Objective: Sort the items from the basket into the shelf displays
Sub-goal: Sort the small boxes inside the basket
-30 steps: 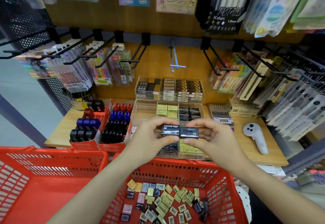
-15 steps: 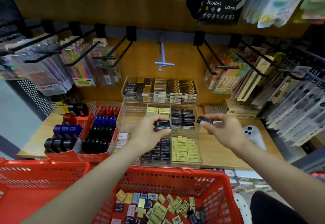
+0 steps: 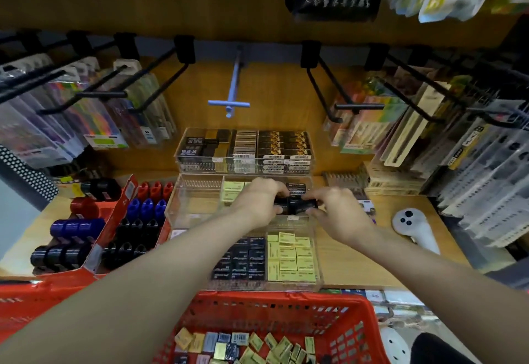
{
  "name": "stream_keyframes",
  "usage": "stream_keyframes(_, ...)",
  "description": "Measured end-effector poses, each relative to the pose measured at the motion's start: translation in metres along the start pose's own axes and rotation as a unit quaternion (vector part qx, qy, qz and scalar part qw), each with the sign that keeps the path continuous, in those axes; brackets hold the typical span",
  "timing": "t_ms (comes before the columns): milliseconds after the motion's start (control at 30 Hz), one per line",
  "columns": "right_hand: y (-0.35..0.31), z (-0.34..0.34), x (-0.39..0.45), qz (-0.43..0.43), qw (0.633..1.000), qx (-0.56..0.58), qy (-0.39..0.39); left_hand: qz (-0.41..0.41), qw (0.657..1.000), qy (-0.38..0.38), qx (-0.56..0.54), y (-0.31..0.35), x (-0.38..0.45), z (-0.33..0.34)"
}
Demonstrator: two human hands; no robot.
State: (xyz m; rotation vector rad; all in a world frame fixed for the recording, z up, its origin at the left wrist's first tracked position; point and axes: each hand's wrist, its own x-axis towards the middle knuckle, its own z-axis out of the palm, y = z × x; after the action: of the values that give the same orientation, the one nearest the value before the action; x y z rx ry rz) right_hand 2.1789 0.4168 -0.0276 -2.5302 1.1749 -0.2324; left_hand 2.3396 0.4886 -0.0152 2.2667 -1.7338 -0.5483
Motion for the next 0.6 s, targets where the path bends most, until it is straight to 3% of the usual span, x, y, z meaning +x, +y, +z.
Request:
stream_keyframes(267, -0.014, -0.01, 0.021, -0.012, 0.995, -0.072, -0.062, 0.021, 0.995, -0.058, 0.08, 0.0, 0.012, -0.016)
stream_keyframes(433, -0.02, -0.011, 0.03, -0.016, 0.984, -0.165, -0.065, 0.015, 0.99, -0.001, 0.138, -0.003, 0.013, -0.009)
stream_keyframes(533, -0.019, -0.008, 0.031, -0.016, 0.986, -0.154, -0.062, -0.029, 0.993, 0.032, 0.113, -0.006, 0.011, -0.006)
stream_keyframes(600, -0.015, -0.005, 0.028, -0.027, 0.991, -0.122, -0.047, -0.006, 0.995, 0.047, 0.087, -0.014, 0.009, -0.001)
